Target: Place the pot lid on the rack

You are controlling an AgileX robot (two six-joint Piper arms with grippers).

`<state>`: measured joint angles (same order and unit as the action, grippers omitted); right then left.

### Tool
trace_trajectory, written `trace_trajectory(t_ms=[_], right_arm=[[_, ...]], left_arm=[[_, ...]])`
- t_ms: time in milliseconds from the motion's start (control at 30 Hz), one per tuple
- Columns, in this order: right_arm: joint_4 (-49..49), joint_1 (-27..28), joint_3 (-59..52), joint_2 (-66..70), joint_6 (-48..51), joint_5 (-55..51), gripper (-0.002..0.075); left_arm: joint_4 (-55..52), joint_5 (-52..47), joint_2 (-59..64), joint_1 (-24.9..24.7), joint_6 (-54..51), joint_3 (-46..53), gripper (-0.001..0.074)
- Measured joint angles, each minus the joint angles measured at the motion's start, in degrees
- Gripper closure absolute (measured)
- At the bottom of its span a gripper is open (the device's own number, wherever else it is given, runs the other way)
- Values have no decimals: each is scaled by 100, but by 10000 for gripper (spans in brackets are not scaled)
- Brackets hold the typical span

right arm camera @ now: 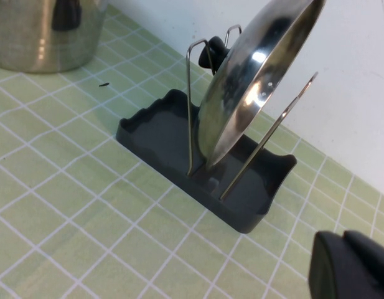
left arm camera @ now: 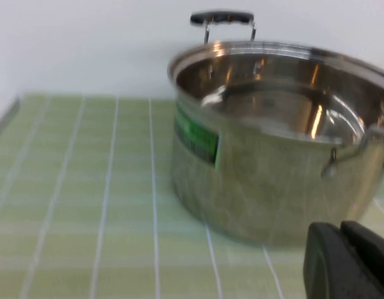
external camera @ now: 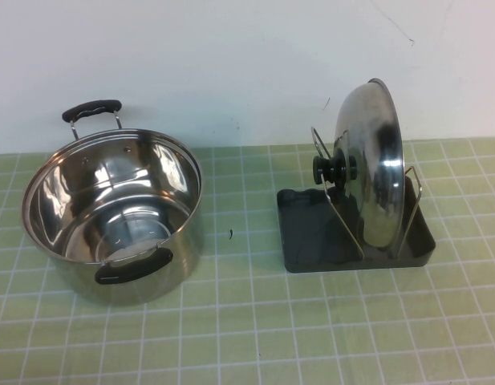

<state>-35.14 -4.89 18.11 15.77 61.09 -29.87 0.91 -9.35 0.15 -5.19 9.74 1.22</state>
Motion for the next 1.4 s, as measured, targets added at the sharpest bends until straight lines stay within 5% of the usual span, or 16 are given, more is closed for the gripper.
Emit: trace_trajectory(t_ms=[167,1400], right_arm=[[0,0,-3,-9,0,-25,727],[-14,0,-13,-9,0,-51,727]], left_arm=[[349,-792,-67,123,-28,-11,737],[380,-825,-89,169,-595,-11,737]])
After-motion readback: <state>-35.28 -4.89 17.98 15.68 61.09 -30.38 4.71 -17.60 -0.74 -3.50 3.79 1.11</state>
